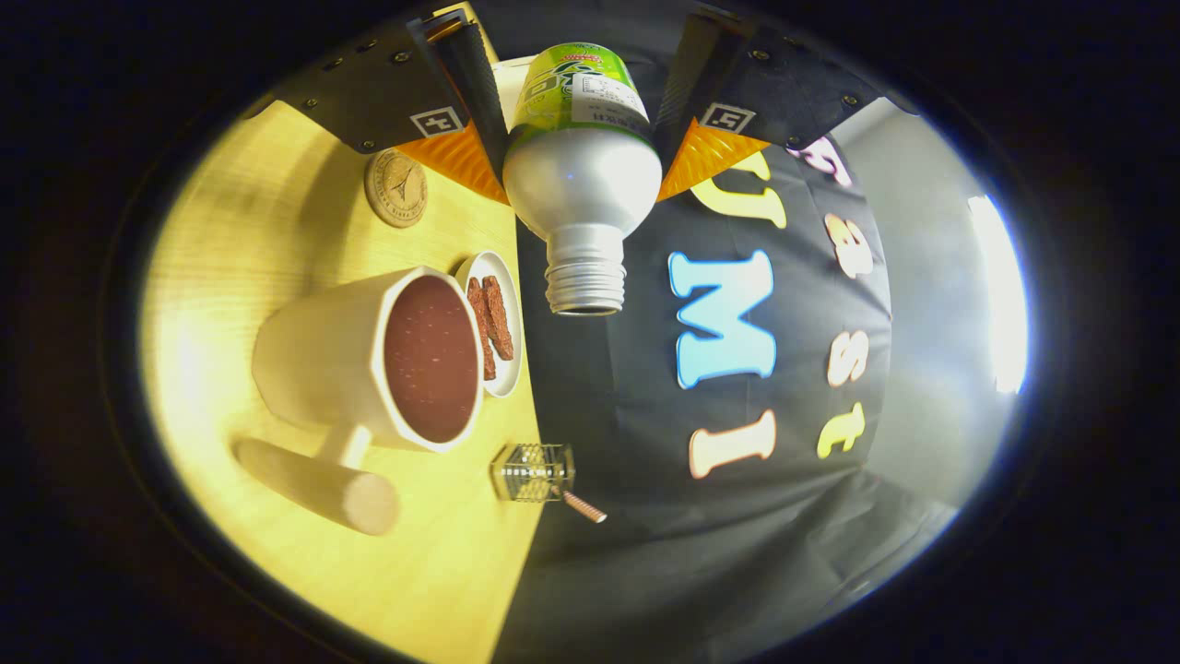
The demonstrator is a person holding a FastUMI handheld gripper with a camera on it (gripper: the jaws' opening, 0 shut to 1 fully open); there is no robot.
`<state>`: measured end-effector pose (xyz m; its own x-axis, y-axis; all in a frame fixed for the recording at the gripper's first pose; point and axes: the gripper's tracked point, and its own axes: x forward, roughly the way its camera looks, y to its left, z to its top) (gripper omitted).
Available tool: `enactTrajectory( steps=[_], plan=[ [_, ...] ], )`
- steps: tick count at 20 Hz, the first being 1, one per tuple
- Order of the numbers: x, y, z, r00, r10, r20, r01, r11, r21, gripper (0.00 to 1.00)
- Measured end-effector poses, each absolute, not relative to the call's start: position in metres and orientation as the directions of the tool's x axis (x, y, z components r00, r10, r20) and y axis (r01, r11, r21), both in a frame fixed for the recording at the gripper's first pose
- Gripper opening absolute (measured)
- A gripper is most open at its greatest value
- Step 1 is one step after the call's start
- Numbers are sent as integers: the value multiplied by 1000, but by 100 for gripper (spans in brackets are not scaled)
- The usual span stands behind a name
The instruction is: Take the bottle from table, then pour the juice into the cup, finally place the bottle on the coaster
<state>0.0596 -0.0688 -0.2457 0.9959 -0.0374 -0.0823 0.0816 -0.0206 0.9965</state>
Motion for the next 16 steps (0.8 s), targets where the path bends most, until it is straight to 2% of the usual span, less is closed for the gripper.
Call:
enactTrajectory(
  steps=[8, 16],
  plan=[
    [61, -74, -235, 987, -67, -147, 162, 419, 894, 78],
    [65, -63, -217, 978, -123, -169, 199, 805, 559, 78]
  ],
)
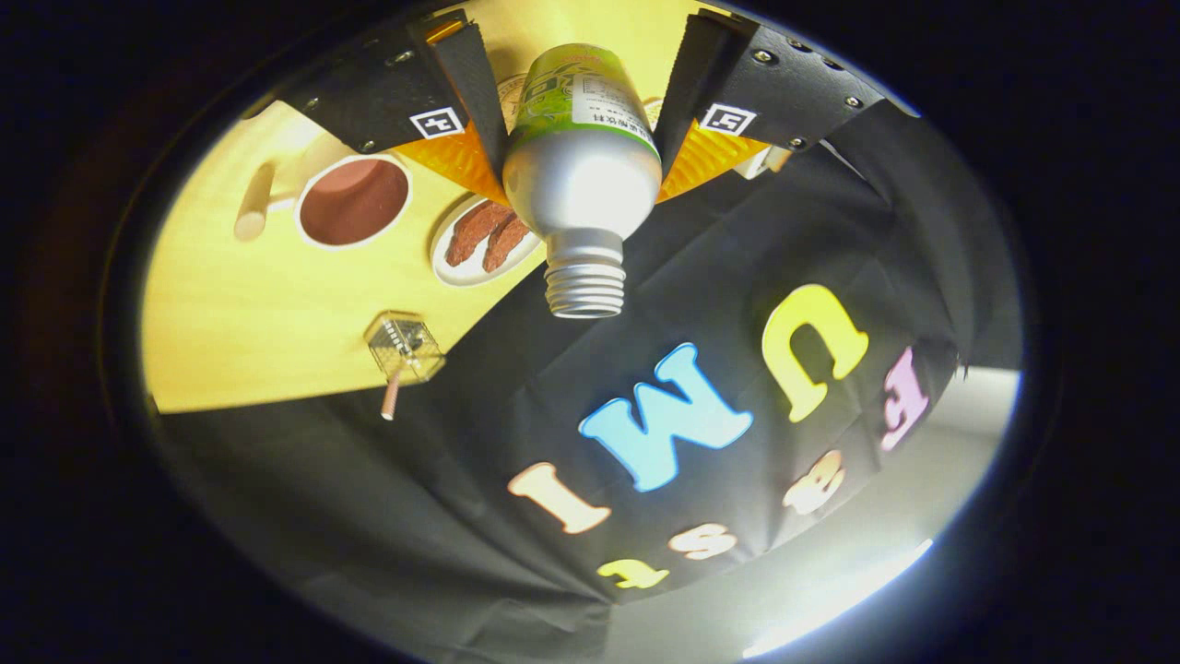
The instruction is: Take the bottle from table, then pour the juice into the cup, finally place the bottle on the coaster
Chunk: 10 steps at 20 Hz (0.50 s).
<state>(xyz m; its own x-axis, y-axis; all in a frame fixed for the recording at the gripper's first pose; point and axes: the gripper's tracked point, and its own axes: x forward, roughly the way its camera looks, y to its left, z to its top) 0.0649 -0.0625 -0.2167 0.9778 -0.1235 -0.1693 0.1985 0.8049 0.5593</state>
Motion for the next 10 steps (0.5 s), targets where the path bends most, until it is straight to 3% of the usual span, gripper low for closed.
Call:
enactTrajectory(
  steps=[7, 10],
  plan=[
    [68, -43, -182, 980, -178, -87, 183, 981, 59, 78],
    [70, -27, -171, 988, -151, -33, 151, 989, -12, 78]
  ],
)
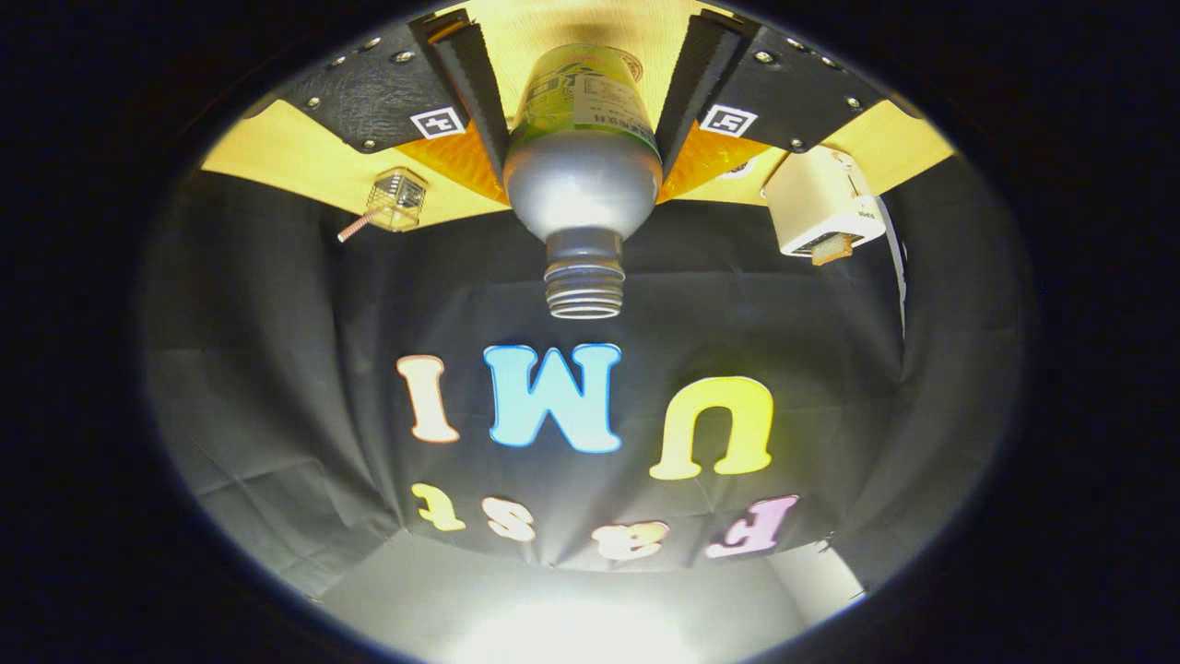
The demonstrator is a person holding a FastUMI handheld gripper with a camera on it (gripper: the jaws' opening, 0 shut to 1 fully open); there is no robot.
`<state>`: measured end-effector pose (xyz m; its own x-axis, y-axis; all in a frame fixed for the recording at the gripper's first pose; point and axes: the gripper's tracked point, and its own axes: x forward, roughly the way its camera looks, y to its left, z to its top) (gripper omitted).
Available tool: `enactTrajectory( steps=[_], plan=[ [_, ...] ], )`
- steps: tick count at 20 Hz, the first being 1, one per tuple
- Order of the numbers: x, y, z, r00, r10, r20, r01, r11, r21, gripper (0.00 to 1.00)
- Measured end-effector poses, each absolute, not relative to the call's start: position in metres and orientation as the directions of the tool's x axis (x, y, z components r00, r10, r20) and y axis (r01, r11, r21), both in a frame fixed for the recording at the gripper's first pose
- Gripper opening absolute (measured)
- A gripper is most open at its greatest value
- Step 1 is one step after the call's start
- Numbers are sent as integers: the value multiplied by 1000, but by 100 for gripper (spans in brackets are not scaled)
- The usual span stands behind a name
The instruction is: Take the bottle from table, then pour the juice into the cup, finally place the bottle on the coaster
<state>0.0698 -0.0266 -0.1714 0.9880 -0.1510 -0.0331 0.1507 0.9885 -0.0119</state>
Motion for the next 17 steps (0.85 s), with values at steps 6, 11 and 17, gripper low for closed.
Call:
enactTrajectory(
  steps=[6, 11, 17],
  plan=[
    [74, -14, -180, 991, -120, -56, 120, 993, -11, 78],
    [87, -17, -192, 990, -118, -81, 121, 992, 31, 78],
    [112, -13, -216, 991, -123, -59, 124, 992, 19, 78]
  ],
)
